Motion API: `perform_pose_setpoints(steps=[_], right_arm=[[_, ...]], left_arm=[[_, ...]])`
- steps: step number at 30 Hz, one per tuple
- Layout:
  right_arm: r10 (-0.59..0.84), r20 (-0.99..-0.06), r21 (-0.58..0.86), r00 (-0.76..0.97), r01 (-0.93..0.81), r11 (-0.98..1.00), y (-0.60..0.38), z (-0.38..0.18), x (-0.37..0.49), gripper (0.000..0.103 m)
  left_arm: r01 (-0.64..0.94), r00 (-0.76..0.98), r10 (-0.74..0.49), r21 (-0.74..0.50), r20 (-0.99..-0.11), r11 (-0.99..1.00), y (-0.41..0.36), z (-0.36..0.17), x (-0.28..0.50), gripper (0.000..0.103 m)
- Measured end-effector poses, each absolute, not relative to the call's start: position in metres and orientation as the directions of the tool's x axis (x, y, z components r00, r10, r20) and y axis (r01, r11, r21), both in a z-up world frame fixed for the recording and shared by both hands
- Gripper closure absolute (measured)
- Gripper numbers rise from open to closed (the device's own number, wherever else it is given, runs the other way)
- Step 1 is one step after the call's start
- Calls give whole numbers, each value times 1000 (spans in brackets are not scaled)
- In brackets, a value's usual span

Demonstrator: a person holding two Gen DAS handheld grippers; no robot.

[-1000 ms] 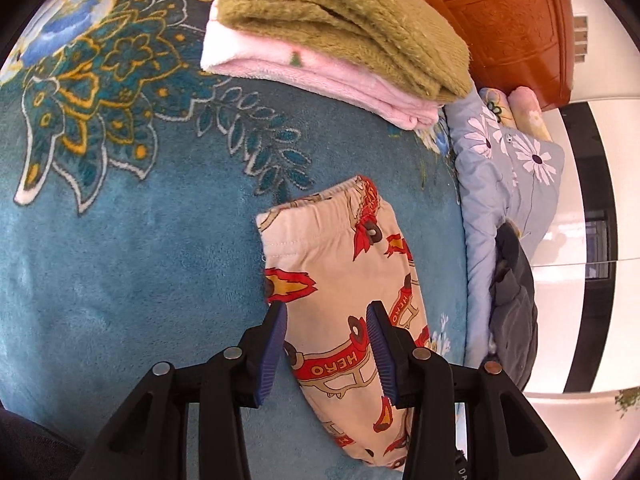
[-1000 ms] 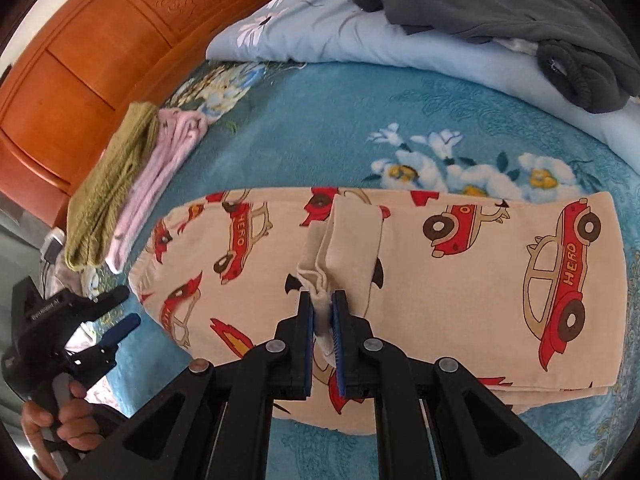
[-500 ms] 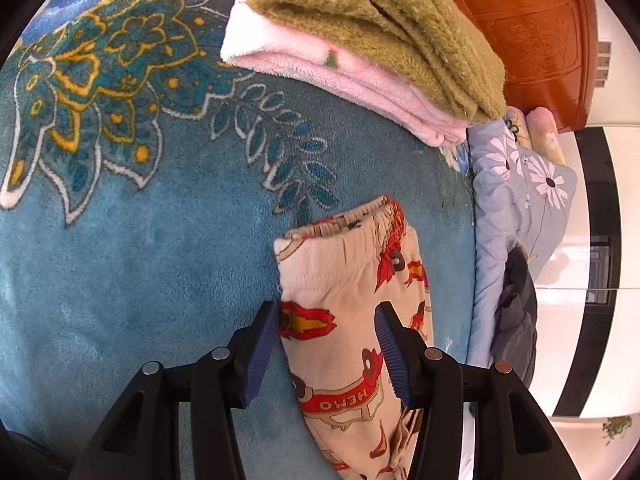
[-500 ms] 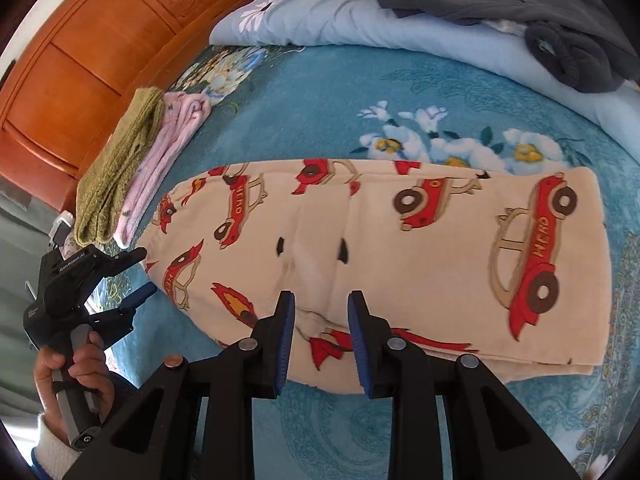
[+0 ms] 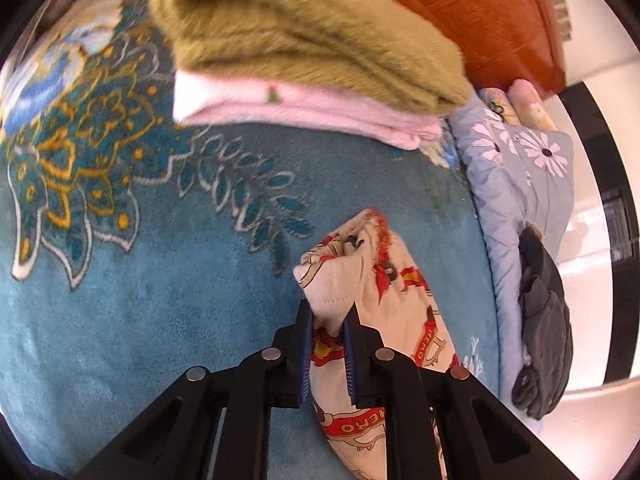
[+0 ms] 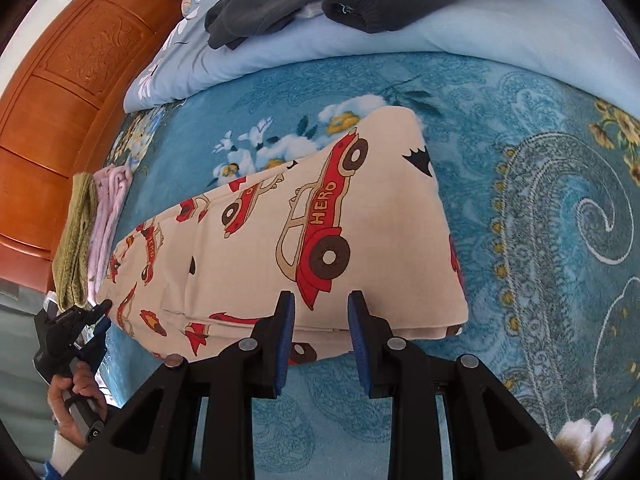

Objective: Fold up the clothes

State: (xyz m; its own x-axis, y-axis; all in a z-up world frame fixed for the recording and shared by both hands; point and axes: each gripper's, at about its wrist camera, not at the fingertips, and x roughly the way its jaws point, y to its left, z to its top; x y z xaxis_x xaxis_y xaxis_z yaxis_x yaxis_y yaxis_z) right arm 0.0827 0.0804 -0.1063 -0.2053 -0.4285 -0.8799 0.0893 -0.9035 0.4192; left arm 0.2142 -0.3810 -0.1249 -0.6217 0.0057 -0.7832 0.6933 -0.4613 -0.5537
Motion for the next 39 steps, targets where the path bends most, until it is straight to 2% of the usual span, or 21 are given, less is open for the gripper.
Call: perform_pose_setpoints(steps=[3,5,14,18,22,25,27,28,29,30,37,39], right_arm=[[-444,-871,435,-210,93,-896,84,-106,82,75],[-447,-869,437,-213,97,-894,88,-106,81,75],[-454,-867,456,-204,42,-889,99,-111,78,75],[-445,-867,455,-225,10,-891,113,-108,79,75],[-417,-874,437,-248,-27,-899,136,-104,81,75],[-397,-879,425,-263,-58,-903,151,-103,82,75],[-392,-879,426,-271,-77,-902,158,-101,82,75],[-391,-878,427,-275,-82,-901,160,-101,82,75],[-391,-877,427,-277,-81,-900,161,-100,81,75],[-392,-876,428,-280,-81,-900,162,-100,81,75],[-444,-848,472,-289,-29,-881,143,-90,78,75],[-480,-827,500,-292,6,-866,132,-86,77,75]], left_arm=[[583,-680,-27,-518,-733,-626,-346,-81,204,89],[493,-723,4,-519,-691,-699,-315,-57,194,89],[131,-701,360,-607,-616,-784,-176,-21,120,89],[104,-591,465,-634,-659,-766,-126,-47,102,89],[84,-471,459,-556,-753,-827,-88,-70,92,89],[120,-408,466,-552,-785,-825,-80,-85,96,85],[136,-381,493,-575,-782,-807,-84,-90,103,79],[144,-373,503,-584,-780,-799,-86,-92,106,73],[152,-391,496,-586,-775,-796,-94,-88,109,52],[160,-408,489,-588,-771,-793,-102,-85,112,44],[212,-523,433,-604,-734,-768,-155,-58,134,43],[288,-533,351,-555,-770,-780,-177,-63,144,43]])
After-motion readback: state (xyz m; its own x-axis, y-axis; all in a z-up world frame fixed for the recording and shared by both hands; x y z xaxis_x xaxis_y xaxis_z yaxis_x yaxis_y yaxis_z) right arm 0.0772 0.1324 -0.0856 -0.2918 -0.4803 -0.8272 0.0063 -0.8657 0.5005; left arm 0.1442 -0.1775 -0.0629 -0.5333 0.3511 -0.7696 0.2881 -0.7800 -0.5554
